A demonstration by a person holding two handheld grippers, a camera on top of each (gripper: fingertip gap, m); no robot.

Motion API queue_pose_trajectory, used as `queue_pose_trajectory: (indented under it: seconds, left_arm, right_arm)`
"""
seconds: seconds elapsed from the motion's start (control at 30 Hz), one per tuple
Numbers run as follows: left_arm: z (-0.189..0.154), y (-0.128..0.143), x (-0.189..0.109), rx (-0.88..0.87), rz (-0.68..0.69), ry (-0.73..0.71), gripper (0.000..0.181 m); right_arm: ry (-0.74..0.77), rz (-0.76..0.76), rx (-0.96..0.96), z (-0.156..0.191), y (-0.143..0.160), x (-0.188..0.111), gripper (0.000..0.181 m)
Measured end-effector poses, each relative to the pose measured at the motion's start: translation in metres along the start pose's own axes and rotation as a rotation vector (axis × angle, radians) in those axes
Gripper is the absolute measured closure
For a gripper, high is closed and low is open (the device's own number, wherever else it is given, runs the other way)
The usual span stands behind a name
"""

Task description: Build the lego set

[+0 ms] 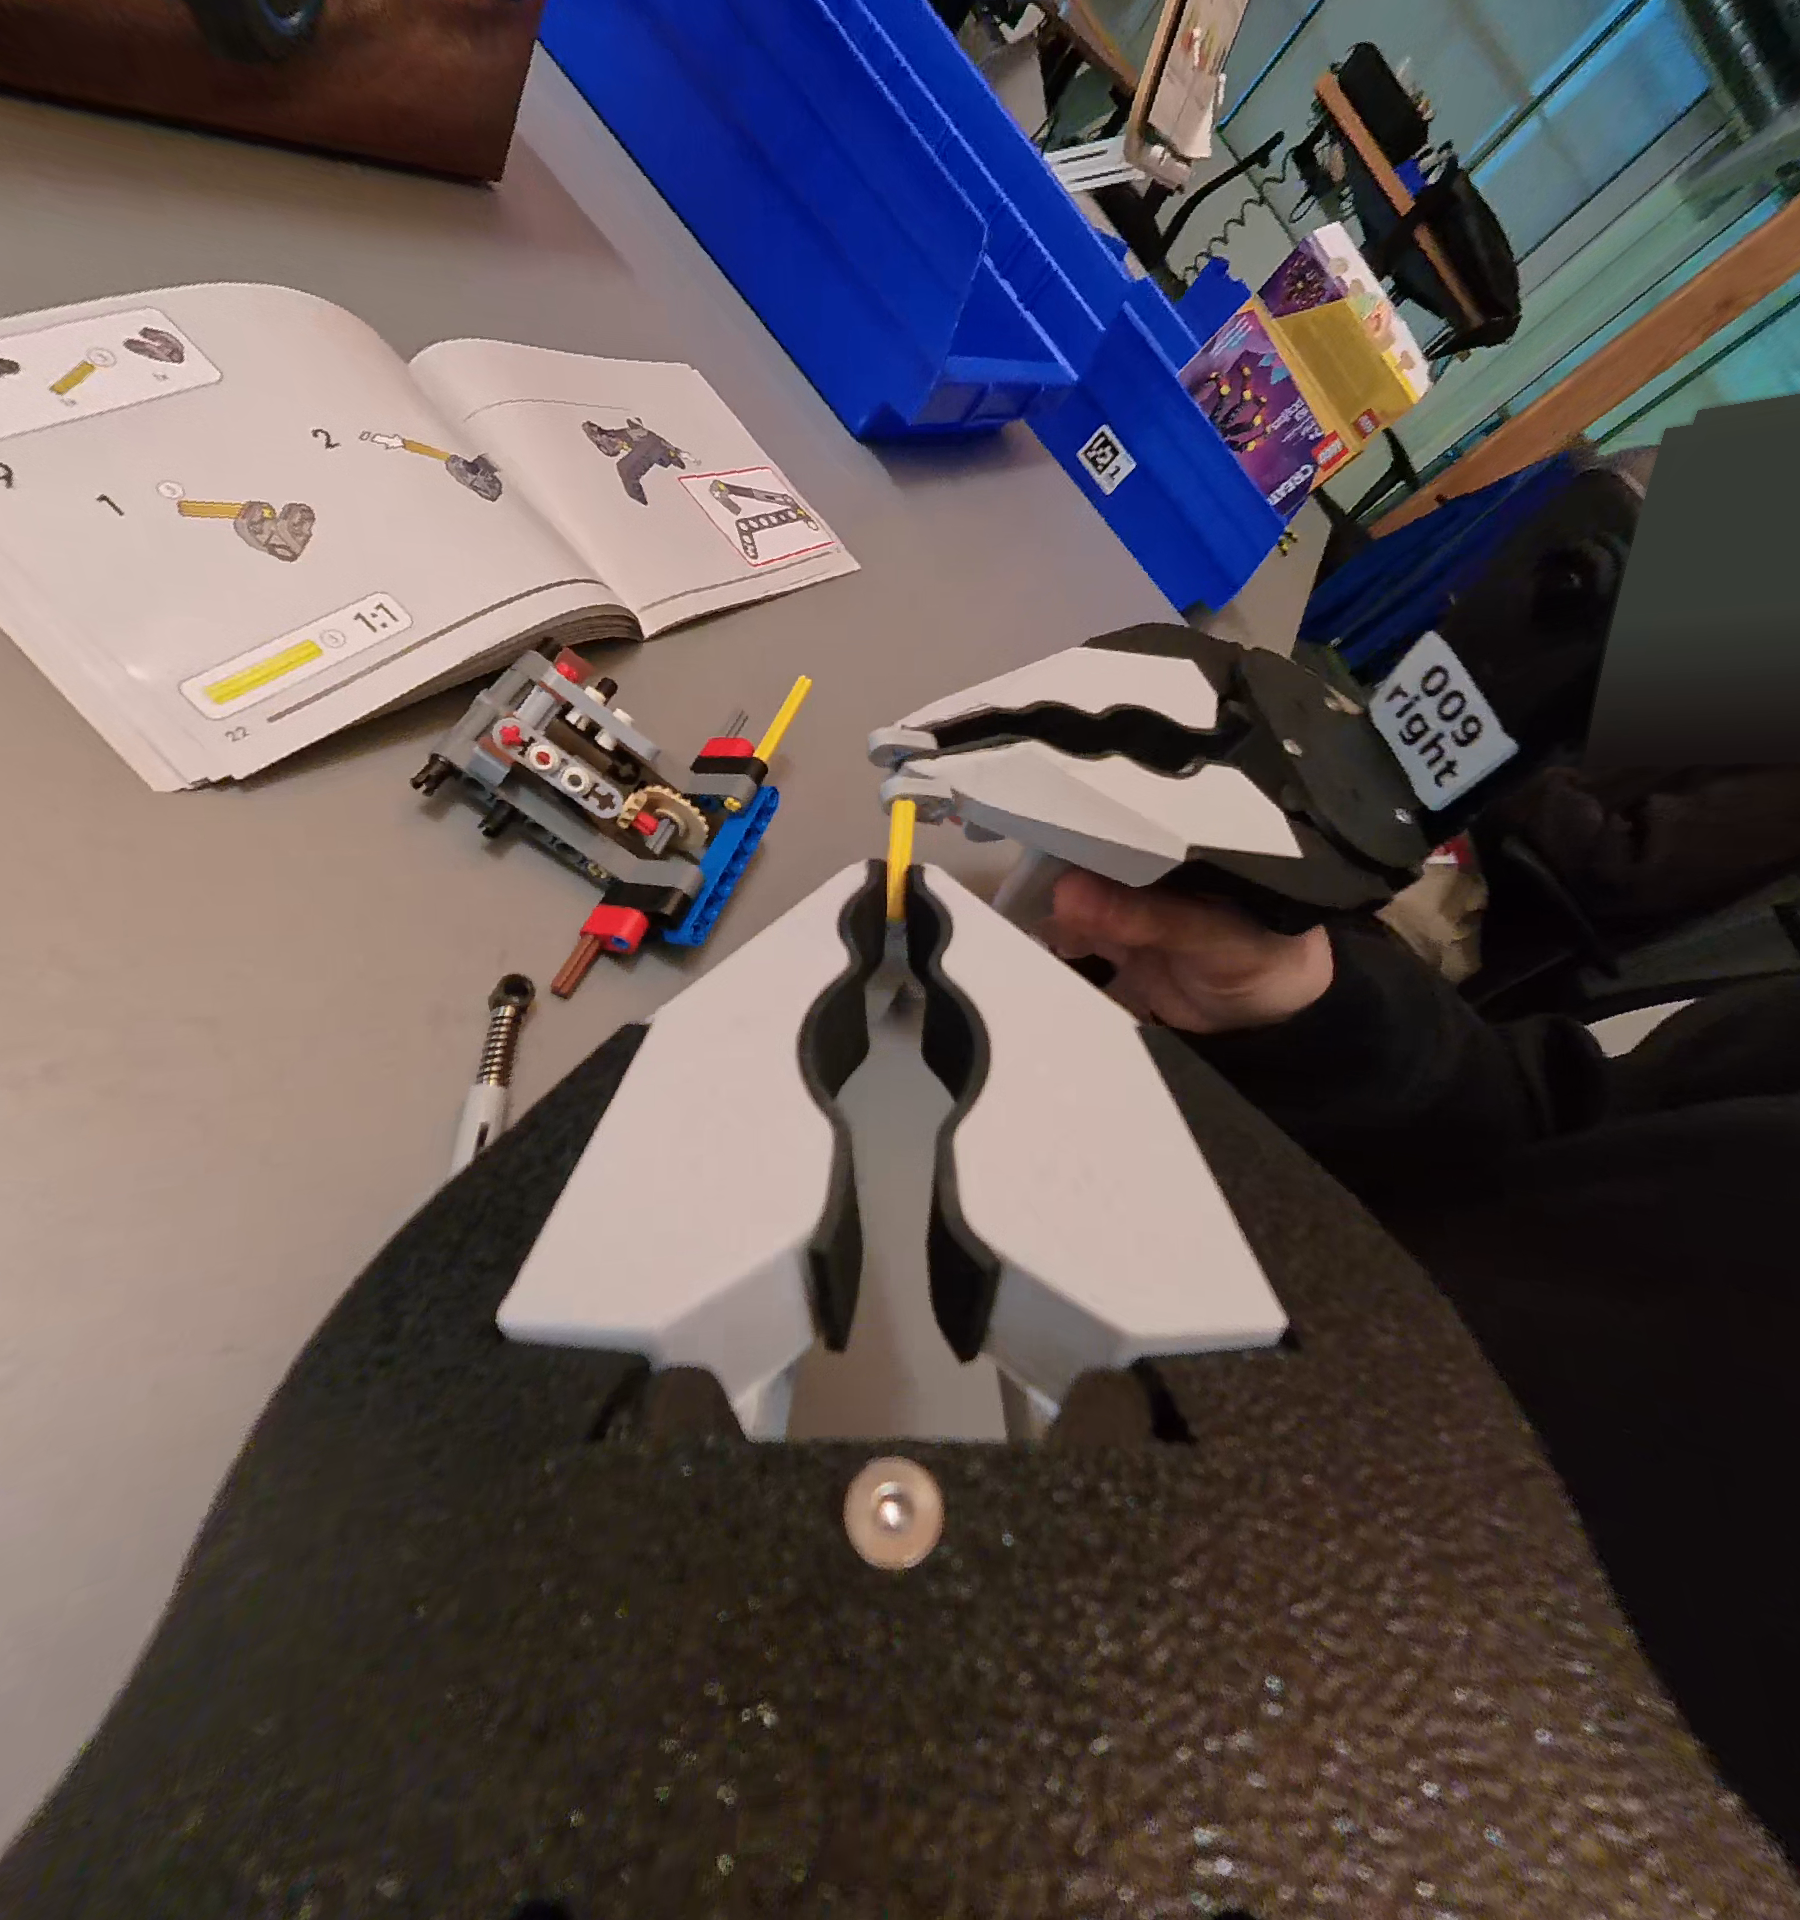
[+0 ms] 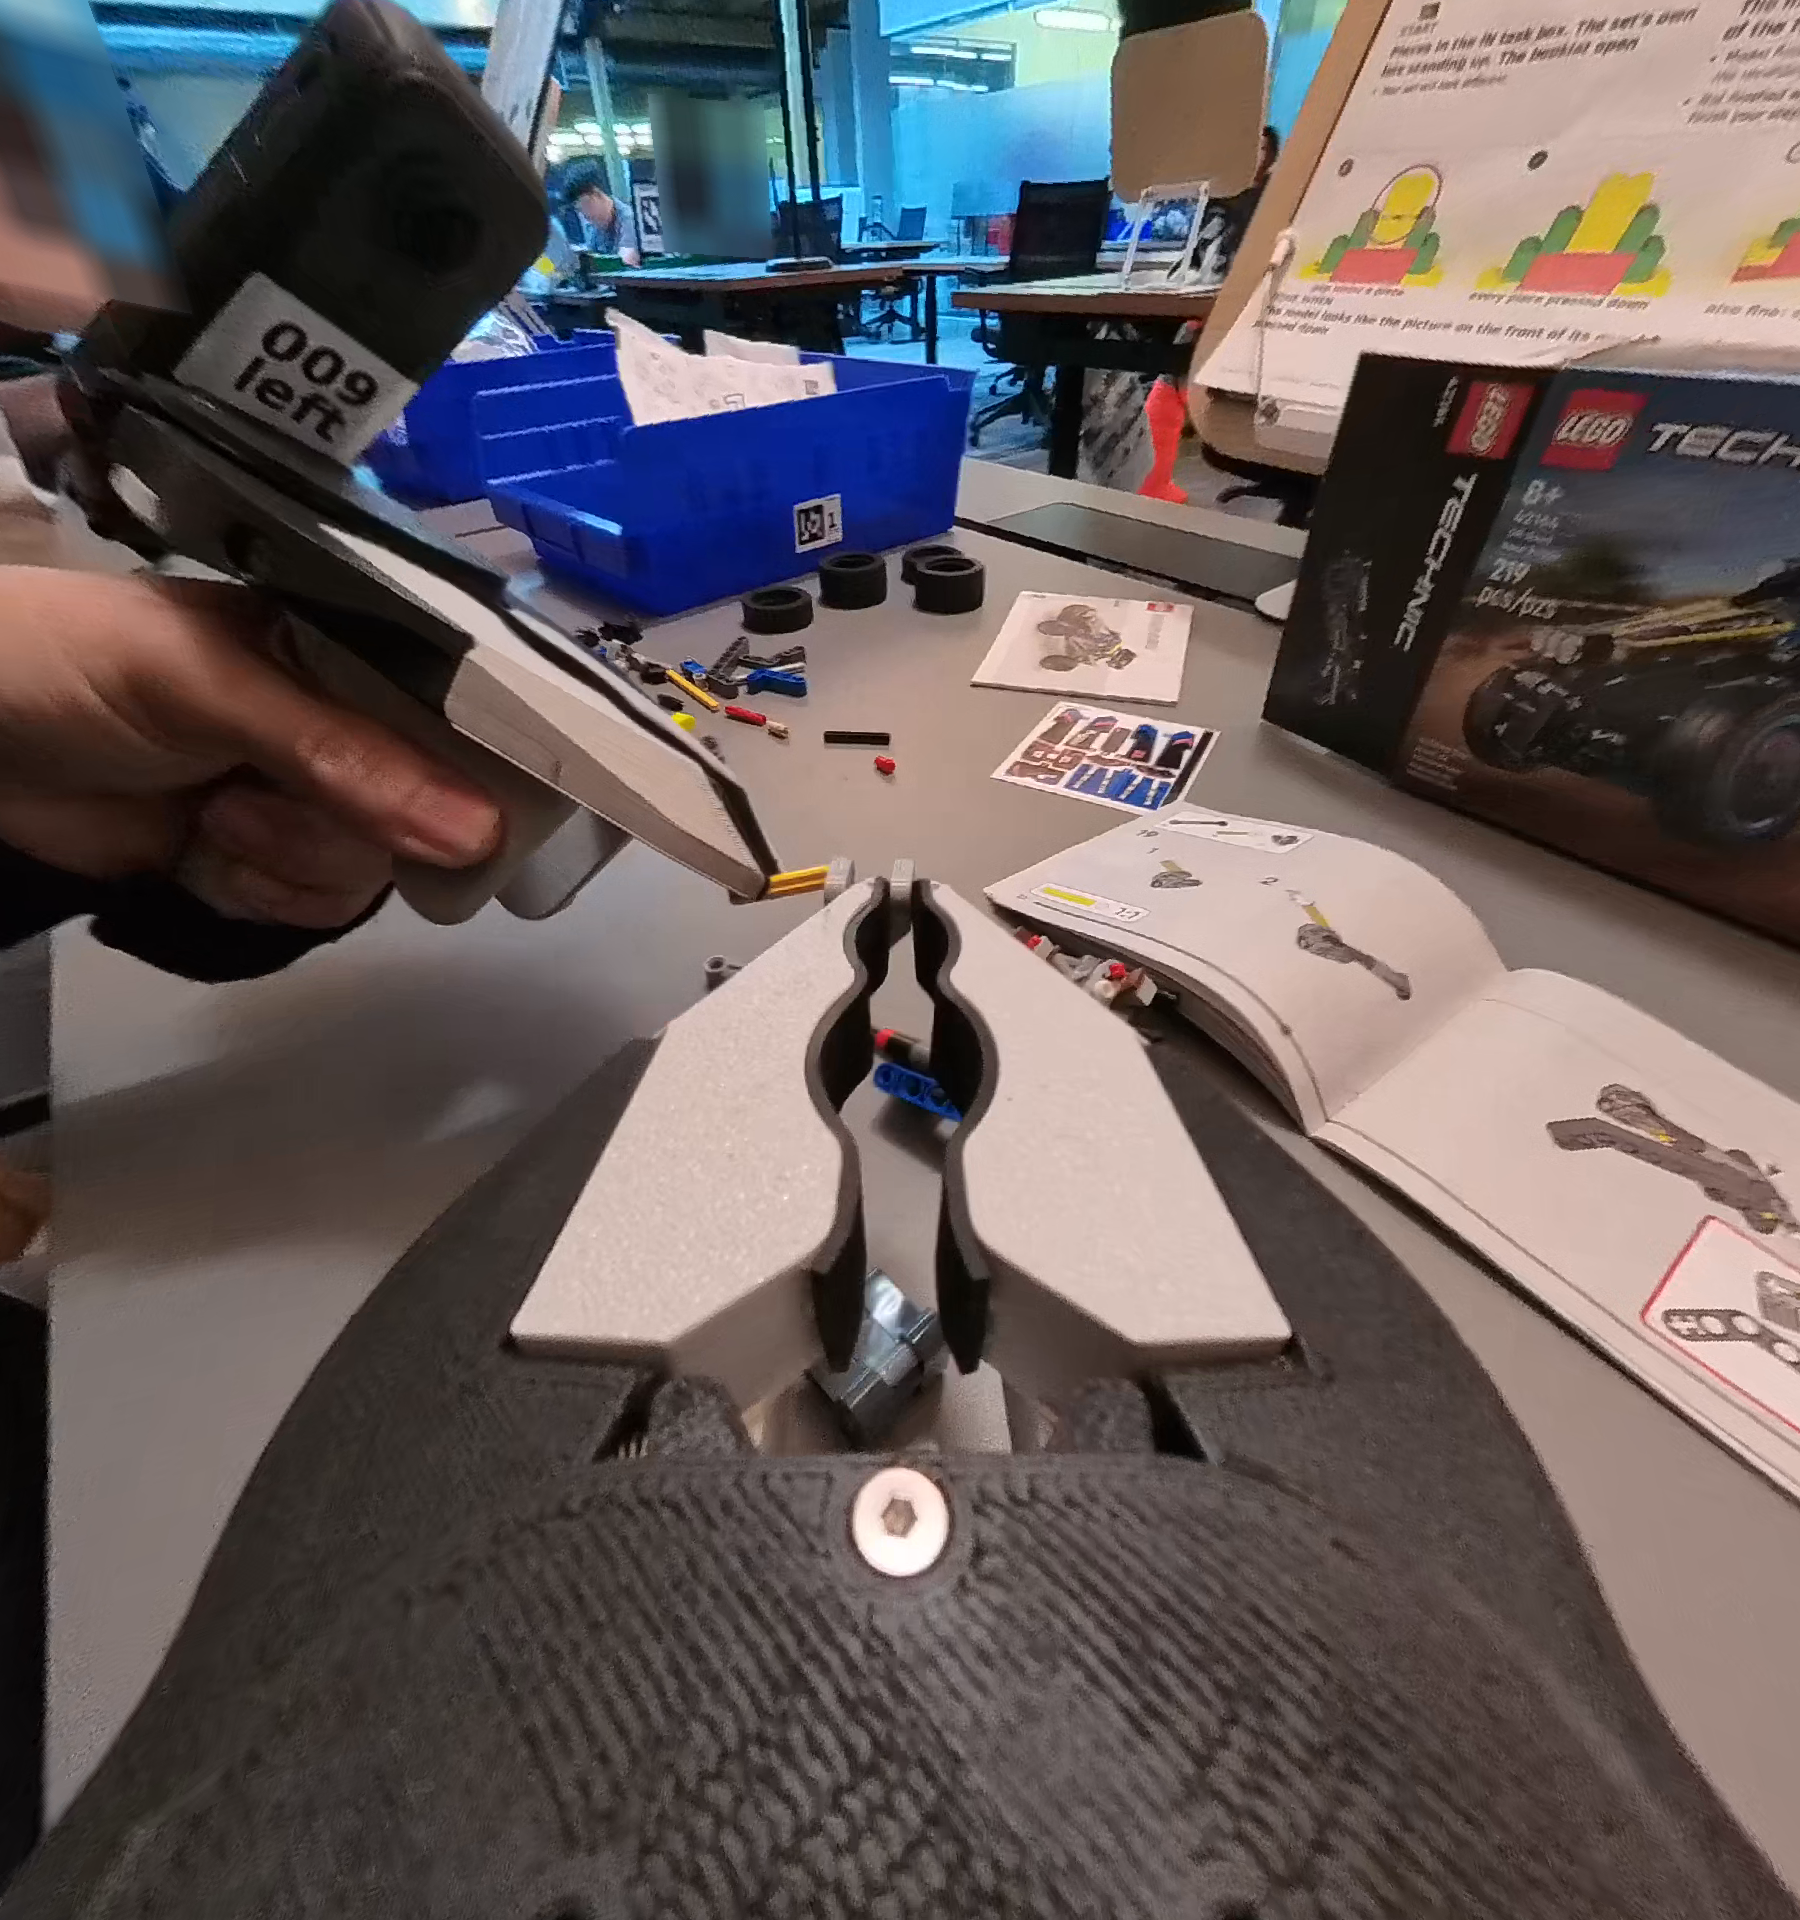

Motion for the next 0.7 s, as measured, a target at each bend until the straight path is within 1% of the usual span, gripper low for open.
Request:
queue_pose_trajectory:
  seconds: [0.13, 0.23, 0.3, 0.4, 0.47, 0.5, 0.53, 0.57, 0.6, 0.63, 0.67, 0.7]
  left_arm:
    - [0.0, 0.001, 0.001, 0.076, 0.022, -0.082, 0.18]
    - [-0.003, 0.002, 0.002, 0.234, 0.051, -0.201, 0.18]
    - [-0.007, 0.002, 0.003, 0.34, 0.054, -0.271, 0.18]
    - [-0.011, -0.001, 0.003, 0.417, 0.044, -0.318, 0.18]
    - [-0.013, -0.004, 0.002, 0.41, 0.016, -0.288, 0.18]
    - [-0.018, -0.008, 0.001, 0.375, -0.04, -0.227, 0.181]
    - [-0.021, -0.012, 0.003, 0.328, -0.067, -0.184, 0.181]
    - [-0.017, -0.012, 0.004, 0.347, -0.025, -0.231, 0.181]
    - [-0.012, -0.013, 0.002, 0.415, -0.005, -0.316, 0.181]
    - [-0.009, -0.017, -0.005, 0.44, -0.041, -0.341, 0.181]
    - [-0.007, -0.019, -0.01, 0.42, -0.066, -0.331, 0.181]
    - [0.0, -0.017, -0.014, 0.405, -0.073, -0.35, 0.181]
  right_arm:
    - [0.066, 0.041, -0.139, 0.004, 0.002, 0.003, 0.18]
    - [0.116, 0.078, -0.239, 0.008, 0.005, 0.005, 0.18]
    - [0.145, 0.086, -0.274, 0.009, 0.004, 0.006, 0.179]
    - [0.158, 0.082, -0.288, 0.009, 0.003, 0.006, 0.18]
    - [0.123, 0.081, -0.321, 0.009, 0.005, 0.006, 0.18]
    - [-0.022, 0.103, -0.329, 0.021, 0.009, 0.01, 0.179]
    - [-0.099, 0.119, -0.327, 0.035, 0.011, 0.016, 0.179]
    - [-0.023, 0.076, -0.329, 0.041, 0.006, 0.018, 0.18]
    - [0.091, 0.048, -0.332, 0.039, 0.0, 0.017, 0.18]
    - [0.157, 0.064, -0.334, 0.031, -0.002, 0.015, 0.18]
    - [0.195, 0.112, -0.302, 0.019, 0.001, 0.013, 0.18]
    - [0.229, 0.161, -0.255, 0.006, 0.007, 0.011, 0.18]
Point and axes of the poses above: each gripper's, where its closed fingertips meet, x out along the fingers, y out of its underside, z = x × y across the jaws, the point moved 7 cm from there along -x, back along the fingers, and after that the axes turned 4 degrees about -y, right-handed, at the moved point
